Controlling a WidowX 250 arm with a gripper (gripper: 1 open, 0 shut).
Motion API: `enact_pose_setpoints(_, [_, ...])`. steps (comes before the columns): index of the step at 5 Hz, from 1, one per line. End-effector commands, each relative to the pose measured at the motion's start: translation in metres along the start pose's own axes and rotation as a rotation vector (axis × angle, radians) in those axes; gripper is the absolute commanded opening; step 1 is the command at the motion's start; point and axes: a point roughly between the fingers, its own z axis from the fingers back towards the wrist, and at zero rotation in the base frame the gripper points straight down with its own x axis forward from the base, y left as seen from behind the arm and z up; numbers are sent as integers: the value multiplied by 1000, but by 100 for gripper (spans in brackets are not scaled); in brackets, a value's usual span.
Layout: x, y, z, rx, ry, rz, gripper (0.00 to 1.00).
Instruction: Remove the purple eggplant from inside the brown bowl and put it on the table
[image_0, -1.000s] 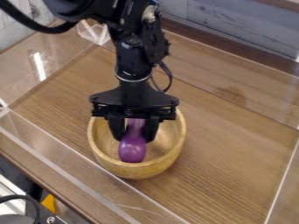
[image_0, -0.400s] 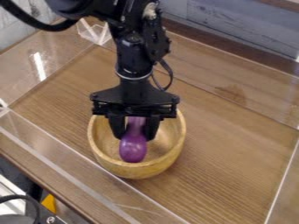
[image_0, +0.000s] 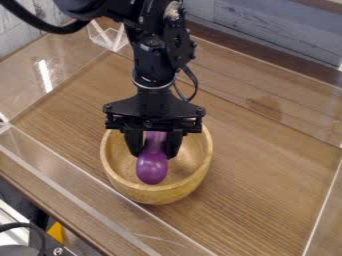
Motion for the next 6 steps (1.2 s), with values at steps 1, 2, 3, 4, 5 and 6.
enact_pose_setpoints(1, [11,-4,17,-32,-58,4,0])
enact_pose_setpoints(2, [11,-4,19,-33,-59,1,0])
enact_pose_setpoints(3, [11,-9,27,-49,-58,-10,0])
enact_pose_setpoints(4, [7,-25,43,-85,-57,-41,0])
enact_pose_setpoints(5, [-5,-45,54,-115,-49,-88,0])
enact_pose_setpoints(6, [-21,-69,52,-124,-44,-132,0])
